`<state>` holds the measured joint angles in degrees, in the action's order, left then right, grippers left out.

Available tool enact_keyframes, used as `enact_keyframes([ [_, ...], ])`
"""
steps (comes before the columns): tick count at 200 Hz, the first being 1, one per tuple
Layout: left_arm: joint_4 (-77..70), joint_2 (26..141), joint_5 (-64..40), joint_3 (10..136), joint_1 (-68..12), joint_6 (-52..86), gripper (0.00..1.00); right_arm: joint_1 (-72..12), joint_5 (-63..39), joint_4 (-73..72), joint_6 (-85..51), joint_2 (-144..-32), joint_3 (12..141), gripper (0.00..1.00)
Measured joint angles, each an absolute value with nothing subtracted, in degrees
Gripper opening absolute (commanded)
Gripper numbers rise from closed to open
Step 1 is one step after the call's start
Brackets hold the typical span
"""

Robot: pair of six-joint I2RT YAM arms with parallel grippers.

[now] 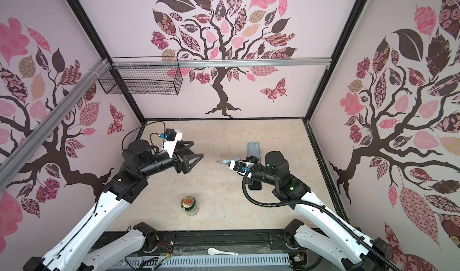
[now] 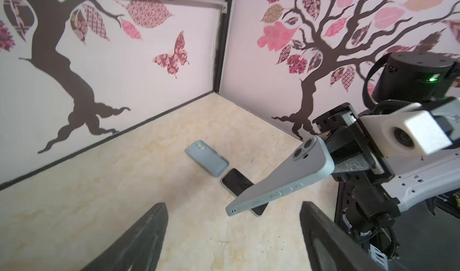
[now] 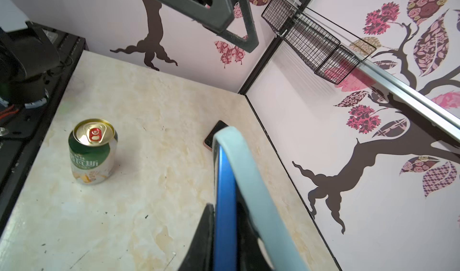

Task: Take the phone out of the phone case
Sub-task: Remove the phone case from the phone.

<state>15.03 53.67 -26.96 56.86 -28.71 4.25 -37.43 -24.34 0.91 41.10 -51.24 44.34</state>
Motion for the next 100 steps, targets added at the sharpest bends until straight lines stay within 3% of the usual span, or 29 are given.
enact_keyframes([
  [45,19.22,57.49,-17.80,59.35,-36.38,3.90,0.79,-37.85,-23.99,1.76,46.63,-54.50,44.34,0.00],
  [100,20.86,62.87,-17.28,63.66,-42.15,1.85,0.78,-38.04,-25.50,3.77,50.09,-55.99,44.40,0.00],
])
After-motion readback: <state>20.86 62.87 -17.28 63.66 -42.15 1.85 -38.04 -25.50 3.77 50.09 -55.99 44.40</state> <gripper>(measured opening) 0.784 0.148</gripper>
